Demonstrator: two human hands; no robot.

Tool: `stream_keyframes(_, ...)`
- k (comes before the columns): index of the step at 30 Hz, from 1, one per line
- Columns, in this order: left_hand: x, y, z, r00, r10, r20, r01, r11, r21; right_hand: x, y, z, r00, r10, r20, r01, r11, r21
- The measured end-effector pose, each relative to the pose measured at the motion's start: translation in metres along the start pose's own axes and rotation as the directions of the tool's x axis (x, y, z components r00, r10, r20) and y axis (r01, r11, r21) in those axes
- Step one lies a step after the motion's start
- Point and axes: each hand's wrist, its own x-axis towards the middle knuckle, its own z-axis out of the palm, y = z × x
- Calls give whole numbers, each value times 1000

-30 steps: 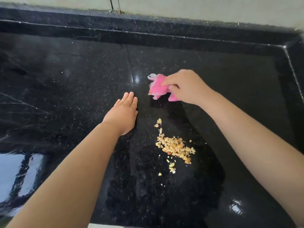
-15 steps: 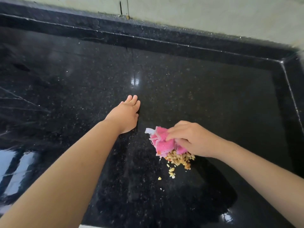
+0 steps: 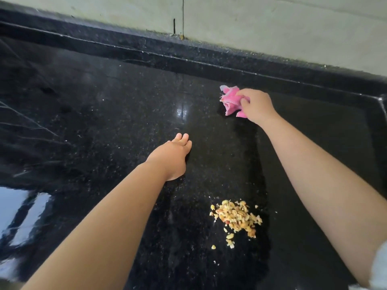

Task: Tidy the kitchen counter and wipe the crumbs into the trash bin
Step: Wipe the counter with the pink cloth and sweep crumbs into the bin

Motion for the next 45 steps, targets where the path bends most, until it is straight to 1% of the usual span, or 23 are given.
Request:
stream_keyframes(3,-1,1,0,1000,-4,-3,4,1000,7,-14,-4,10,998,-29,49,27,999,34)
stream_keyframes(6,-1,2,0,1000,-5,-2,5,1000,20,-47,-8,6,968,-124,218,109,991,80)
stream_keyframes(8,-1,2,-2,1000,-13,16,12,1000,27,-80,-4,4,906,-235,353,212,972,102)
stream_keyframes(10,-1,3,-4,1000,-17,23,16,999,37,-116,4,0,827,-303,473,329,944,30)
stream_keyframes(11,-2,4,-5,999,-20,24,19,999,42,-129,8,-2,795,-311,521,366,930,-3)
stream_keyframes(13,-3,5,-7,999,-25,24,23,998,54,-143,14,-10,750,-278,601,363,932,-21)
stream_keyframes(14,-4,6,-7,999,-24,27,22,998,58,-144,14,-17,753,-260,604,337,941,-15)
stream_keyframes(15,-4,6,-7,999,-27,28,25,998,58,-138,12,-25,783,-248,570,299,954,4)
stream_keyframes(16,-5,7,-7,999,-31,30,29,998,61,-127,11,-32,835,-229,500,248,968,28)
stream_keyframes(18,-5,7,-7,999,-32,27,30,997,69,-93,12,-45,930,-182,320,181,983,35)
stream_keyframes(20,-5,9,-6,999,-32,30,30,997,73,-58,17,-51,975,-124,184,131,991,-24)
stream_keyframes(22,-4,9,-5,999,-44,28,41,996,83,-34,26,-48,993,-65,102,74,993,-90)
stream_keyframes(23,-3,11,-5,999,-47,28,44,995,92,-29,33,-45,996,-37,82,46,993,-113)
stream_keyframes(25,-2,12,-5,998,-57,21,54,993,105,-31,43,-35,993,-29,112,44,989,-138)
stream_keyframes(28,-4,15,1,998,-68,-8,69,992,102,-64,47,-26,980,-85,177,104,990,-100)
stream_keyframes(31,-7,17,4,996,-69,-60,75,991,113,-116,51,-19,959,-181,217,205,974,-92)
stream_keyframes(33,-7,18,5,995,-65,-75,74,990,120,-151,52,-14,937,-211,277,241,967,-82)
stream_keyframes(36,-6,18,6,994,-66,-90,77,989,127,-191,51,-18,916,-137,376,154,988,-16)
stream_keyframes(38,-6,17,6,995,-62,-84,72,990,118,-202,54,-38,946,-12,325,-13,997,76)
stream_keyframes(40,-6,15,5,995,-52,-87,61,993,103,-204,62,-60,973,121,196,-157,970,183)
stream_keyframes(41,-6,14,4,995,-47,-89,56,994,96,-203,65,-69,978,165,125,-189,959,213)
stream_keyframes(43,-9,15,0,996,-34,-86,42,995,92,-202,71,-75,971,240,0,-235,948,215)
stream_keyframes(45,-15,17,2,994,17,-111,-3,993,122,-204,72,-66,936,343,-72,-315,913,259)
